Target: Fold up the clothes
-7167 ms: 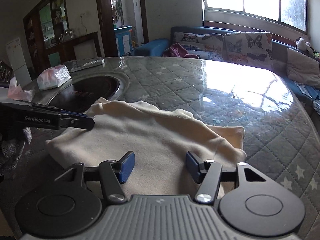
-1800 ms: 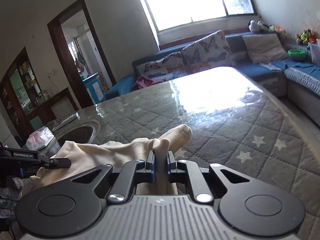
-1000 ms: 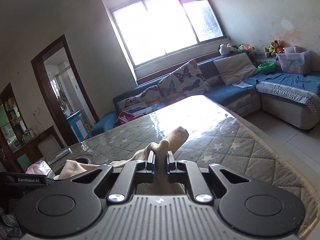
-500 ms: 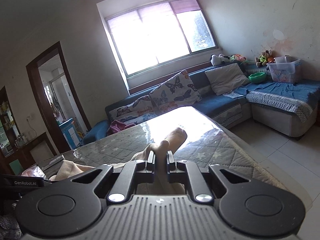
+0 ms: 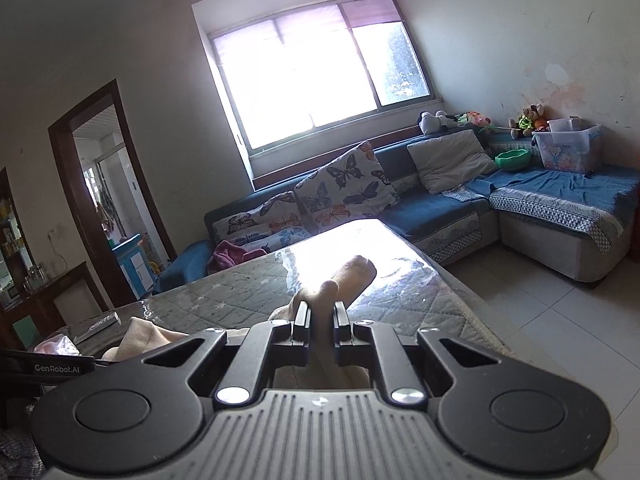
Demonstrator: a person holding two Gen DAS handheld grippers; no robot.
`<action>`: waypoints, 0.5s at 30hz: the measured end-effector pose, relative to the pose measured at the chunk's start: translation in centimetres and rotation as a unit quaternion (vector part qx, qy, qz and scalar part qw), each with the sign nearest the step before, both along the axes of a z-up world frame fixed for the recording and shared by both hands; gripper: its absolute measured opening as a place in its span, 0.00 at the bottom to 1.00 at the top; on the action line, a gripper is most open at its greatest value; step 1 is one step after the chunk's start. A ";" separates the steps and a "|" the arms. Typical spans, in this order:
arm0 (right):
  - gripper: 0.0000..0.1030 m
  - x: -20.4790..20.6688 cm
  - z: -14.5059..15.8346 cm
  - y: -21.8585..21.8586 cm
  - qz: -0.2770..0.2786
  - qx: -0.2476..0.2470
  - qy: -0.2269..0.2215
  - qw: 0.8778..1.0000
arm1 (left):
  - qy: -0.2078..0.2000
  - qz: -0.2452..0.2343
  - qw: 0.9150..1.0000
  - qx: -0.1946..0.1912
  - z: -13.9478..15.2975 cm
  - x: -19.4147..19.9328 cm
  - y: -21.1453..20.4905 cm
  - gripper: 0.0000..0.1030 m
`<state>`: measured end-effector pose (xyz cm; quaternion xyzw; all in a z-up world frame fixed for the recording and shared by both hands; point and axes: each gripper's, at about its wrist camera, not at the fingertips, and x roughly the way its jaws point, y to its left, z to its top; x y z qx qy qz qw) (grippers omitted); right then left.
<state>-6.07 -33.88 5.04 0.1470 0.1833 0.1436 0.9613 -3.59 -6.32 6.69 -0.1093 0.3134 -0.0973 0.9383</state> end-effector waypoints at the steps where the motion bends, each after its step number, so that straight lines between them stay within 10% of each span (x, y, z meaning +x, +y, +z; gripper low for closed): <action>1: 0.09 0.3 0.1 0.0 0.002 0.000 0.000 1.000 | 0.001 0.000 1.000 0.002 0.0 0.2 -0.1 0.16; 15: 0.09 2.9 1.2 -0.1 0.013 -0.018 -0.012 1.000 | -0.007 0.004 1.000 0.021 0.6 2.8 -1.5 0.16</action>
